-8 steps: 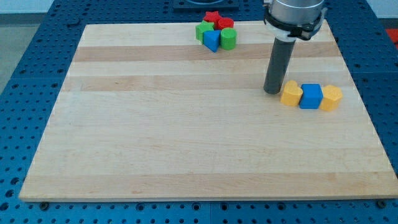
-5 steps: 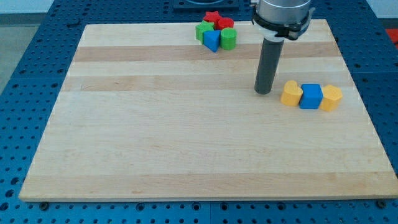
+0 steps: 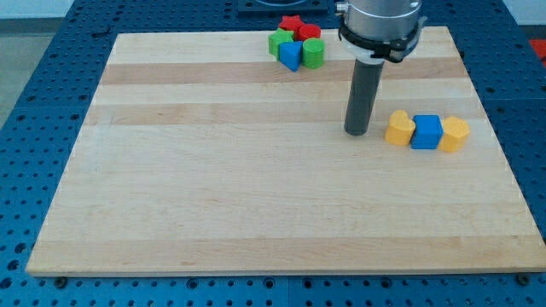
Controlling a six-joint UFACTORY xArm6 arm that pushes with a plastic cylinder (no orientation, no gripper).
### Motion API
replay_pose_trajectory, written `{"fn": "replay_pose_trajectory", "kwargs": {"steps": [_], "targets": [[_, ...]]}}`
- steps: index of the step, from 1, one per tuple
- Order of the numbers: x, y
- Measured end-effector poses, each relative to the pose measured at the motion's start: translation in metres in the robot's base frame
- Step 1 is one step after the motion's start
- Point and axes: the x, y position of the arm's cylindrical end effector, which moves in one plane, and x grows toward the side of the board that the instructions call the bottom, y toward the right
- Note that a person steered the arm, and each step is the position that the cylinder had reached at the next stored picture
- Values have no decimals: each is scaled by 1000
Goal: Move yellow heart along with blue cube and yellow hexagon to the center right
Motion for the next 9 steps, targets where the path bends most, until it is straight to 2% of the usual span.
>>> {"fn": "replay_pose_trajectory", "kwargs": {"steps": [9], "targets": [[14,38]]}}
